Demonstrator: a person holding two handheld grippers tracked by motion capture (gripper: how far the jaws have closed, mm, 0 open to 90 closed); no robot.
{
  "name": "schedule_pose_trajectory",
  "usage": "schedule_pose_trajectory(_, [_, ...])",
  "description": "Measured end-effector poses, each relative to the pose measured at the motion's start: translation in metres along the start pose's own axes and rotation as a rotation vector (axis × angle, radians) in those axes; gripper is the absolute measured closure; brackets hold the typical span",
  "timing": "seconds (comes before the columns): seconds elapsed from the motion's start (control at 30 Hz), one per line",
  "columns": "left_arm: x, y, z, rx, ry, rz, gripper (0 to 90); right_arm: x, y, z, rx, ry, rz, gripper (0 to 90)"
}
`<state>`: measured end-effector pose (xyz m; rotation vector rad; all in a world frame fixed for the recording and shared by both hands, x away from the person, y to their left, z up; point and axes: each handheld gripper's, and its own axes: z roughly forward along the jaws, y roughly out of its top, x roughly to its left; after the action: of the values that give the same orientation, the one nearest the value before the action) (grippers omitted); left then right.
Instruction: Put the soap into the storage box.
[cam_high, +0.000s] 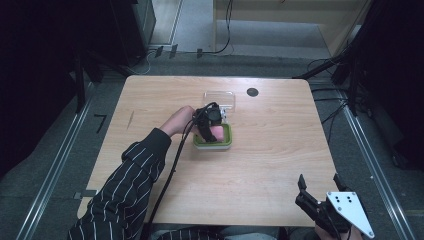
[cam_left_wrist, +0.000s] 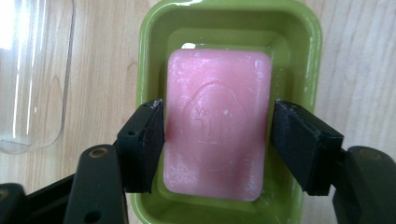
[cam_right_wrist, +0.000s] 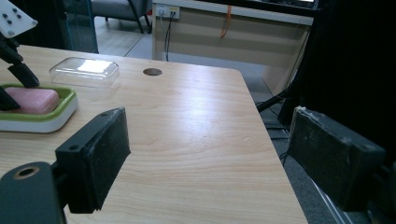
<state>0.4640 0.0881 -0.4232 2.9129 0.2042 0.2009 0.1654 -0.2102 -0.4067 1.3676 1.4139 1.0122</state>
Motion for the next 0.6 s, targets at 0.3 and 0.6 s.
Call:
schedule_pose_trajectory(0.3, [-0.001, -0.002, -0.006, 0.039, 0.003, -0.066, 20.6, 0.001, 0.001, 0.000, -0.002, 0.004, -0.003, 12.7])
schedule_pose_trajectory(0.6, [-0.003, -0.009, -0.013, 0.081, 0.002, -0.133, 13.1, 0.003, 0.002, 0.002, -0.005, 0.010, -0.004, 12.7])
